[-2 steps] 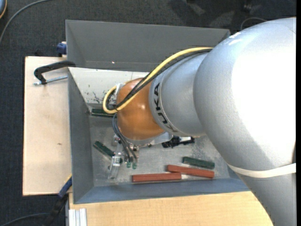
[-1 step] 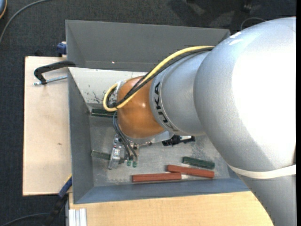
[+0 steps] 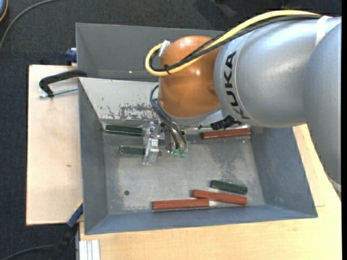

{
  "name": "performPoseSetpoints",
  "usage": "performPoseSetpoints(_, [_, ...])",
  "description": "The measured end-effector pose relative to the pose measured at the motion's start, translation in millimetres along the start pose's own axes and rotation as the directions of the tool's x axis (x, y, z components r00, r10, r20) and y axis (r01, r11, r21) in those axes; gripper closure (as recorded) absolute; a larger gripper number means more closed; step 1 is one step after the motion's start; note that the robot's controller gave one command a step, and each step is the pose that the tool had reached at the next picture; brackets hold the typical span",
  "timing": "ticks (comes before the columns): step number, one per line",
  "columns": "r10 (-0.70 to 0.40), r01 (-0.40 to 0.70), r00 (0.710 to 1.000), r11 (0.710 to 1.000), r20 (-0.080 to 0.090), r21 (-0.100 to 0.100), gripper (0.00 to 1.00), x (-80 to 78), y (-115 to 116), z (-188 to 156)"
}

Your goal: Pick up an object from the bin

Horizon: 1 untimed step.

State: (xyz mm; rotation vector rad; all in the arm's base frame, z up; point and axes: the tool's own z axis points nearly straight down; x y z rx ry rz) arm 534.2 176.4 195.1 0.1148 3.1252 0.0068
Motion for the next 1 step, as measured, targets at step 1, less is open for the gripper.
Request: performPoseSetpoints(1, [-0.338,0.338,0.941,0.941,-0.001,-0.001,1.0,-23.2,2.0,-72.1])
